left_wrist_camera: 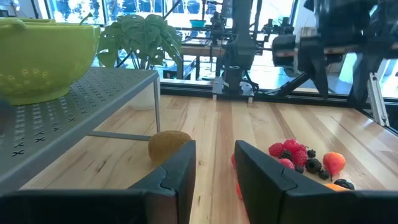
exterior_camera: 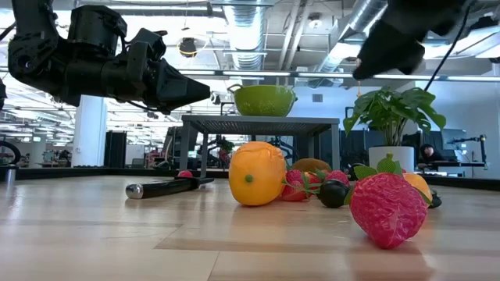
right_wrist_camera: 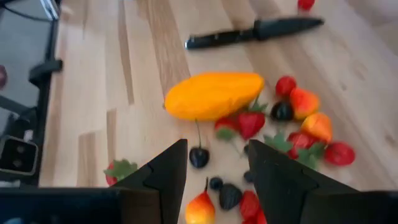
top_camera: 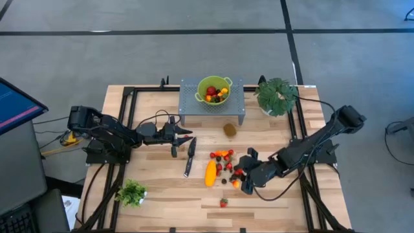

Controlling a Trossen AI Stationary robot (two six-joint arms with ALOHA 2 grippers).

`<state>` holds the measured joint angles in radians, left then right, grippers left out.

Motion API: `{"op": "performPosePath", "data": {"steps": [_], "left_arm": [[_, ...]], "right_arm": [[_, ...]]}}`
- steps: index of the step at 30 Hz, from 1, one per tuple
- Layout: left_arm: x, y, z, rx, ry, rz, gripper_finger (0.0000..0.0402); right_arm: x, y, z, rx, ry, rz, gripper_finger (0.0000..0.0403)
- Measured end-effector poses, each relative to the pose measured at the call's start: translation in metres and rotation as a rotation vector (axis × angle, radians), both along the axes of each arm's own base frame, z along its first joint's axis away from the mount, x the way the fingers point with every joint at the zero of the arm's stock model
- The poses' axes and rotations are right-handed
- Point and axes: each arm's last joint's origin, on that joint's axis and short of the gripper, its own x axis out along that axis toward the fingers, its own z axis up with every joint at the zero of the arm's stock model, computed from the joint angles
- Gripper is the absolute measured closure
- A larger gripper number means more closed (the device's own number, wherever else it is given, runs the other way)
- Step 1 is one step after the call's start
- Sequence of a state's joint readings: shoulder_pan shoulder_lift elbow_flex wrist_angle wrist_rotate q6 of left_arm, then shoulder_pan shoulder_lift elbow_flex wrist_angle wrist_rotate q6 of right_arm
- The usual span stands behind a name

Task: Pick & Place Fruit
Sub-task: Put the strawberry into the green strainer bowl on the shelf

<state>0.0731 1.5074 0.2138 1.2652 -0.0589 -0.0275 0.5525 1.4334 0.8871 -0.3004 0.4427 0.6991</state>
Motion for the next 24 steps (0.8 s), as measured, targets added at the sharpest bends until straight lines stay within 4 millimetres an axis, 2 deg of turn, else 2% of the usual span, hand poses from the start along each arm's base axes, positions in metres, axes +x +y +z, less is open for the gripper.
{"op": "performPosePath", "data": {"steps": [5, 11, 19, 24], "left_arm": [[0.0, 0.0, 0.0, 0.0, 0.0, -0.001, 0.0296], [0.0, 0.0, 0.0, 0.0, 0.0, -0.003, 0.0296], [0.0, 0.0, 0.0, 0.0, 0.0, -0.002, 0.0296], [0.0, 0.0, 0.0, 0.0, 0.0, -0.002, 0.0296]], "right_arm": [[0.007, 0.004, -0.02, -0.03, 0.059, -0.006, 0.0234], [0.022, 0.0, -0.043, -0.027, 0.104, -0.041, 0.0216], [0.034, -0.014, -0.066, -0.01, 0.181, -0.116, 0.0165], [0.039, -0.022, -0.076, -0.023, 0.214, -0.146, 0.0153]]}}
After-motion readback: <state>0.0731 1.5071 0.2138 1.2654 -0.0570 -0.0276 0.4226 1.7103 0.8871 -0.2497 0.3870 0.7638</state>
